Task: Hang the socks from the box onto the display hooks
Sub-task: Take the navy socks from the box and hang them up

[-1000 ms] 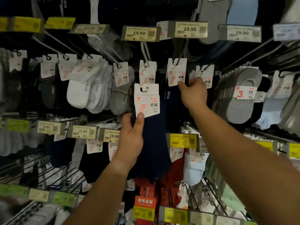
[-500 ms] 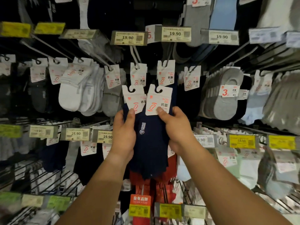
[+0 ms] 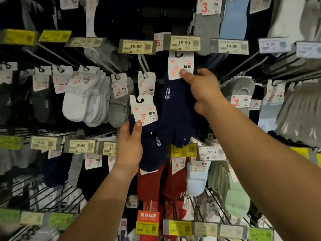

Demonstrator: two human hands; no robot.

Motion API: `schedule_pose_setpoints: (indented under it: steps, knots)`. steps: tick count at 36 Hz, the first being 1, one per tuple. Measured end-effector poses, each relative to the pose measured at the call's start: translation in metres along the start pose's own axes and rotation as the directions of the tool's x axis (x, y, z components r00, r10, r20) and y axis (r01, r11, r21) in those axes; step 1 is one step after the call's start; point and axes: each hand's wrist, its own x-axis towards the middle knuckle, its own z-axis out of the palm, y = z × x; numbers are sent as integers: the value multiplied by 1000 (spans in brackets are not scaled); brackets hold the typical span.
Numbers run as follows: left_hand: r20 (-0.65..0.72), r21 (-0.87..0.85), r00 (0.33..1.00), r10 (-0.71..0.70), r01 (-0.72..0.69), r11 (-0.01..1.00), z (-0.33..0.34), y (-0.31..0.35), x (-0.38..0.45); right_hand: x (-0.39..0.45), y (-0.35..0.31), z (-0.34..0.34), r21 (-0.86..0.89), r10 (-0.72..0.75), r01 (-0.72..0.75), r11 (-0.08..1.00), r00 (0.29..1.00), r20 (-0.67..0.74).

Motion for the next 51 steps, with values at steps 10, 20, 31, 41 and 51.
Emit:
schedule_pose_setpoints:
  steps: [10,20,31,41,51]
  knots:
    - [2,-21,1000,1,-1,1000,0,-2,2,24,-2,0,-55,38,-40,998,999,-27]
    - [-18,-9,1000,16,-16,1000,-2,-6,7,94,53,3,-390,56,-95,916,992,-109]
    - [-19,35,998,55,-55,998,-5,-5,7,92,73,7,-631,42,-137,763,986,-164]
    - [58,46,998,7,-10,999,23,-2,8,-39,85,6,-434,74,-38,900,995,66]
    - [300,290,952,56,-147,946,72,15,25,-33,68,-14,-329,-83,72,942,996,-19]
